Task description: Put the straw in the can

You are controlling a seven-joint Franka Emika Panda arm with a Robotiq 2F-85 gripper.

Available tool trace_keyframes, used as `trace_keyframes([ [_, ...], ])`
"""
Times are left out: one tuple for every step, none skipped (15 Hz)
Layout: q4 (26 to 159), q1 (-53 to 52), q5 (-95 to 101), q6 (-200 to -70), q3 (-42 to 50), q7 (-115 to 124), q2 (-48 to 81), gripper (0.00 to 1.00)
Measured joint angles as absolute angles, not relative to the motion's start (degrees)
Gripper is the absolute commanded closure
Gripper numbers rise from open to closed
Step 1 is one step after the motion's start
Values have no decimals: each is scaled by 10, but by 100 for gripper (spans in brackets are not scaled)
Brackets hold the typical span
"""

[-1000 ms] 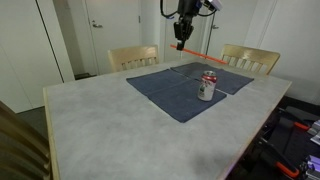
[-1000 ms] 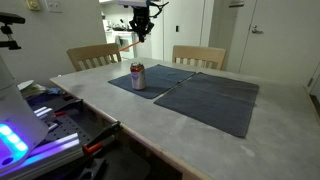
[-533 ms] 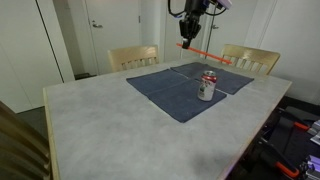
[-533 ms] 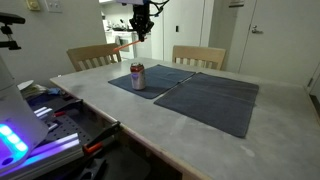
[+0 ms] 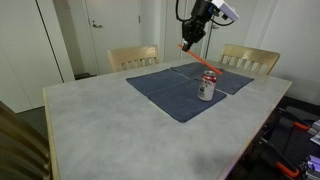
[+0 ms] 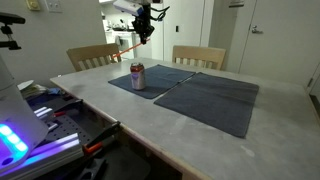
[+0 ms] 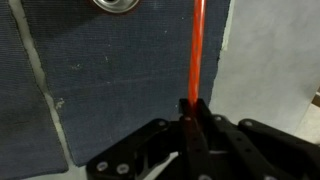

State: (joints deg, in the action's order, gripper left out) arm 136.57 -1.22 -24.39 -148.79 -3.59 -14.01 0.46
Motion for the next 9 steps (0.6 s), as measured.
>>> trace_keyframes([
  [1373,-12,-270,-1510,-36,-155,5,98],
  [1380,-12,-295,-1531,-36,-170,5,98],
  [1384,-12,-322,-1546,-35,-188,6,98],
  [1385,-12,-348,-1556,-35,-208,6,98],
  [1384,-12,-368,-1564,-35,-225,6,98],
  [1384,-12,-380,-1573,-35,-238,5,98],
  [1383,-12,-385,-1581,-35,-245,5,98],
  [1382,-12,-385,-1587,-35,-245,4,98],
  [1381,-12,-383,-1595,-35,-245,4,98],
])
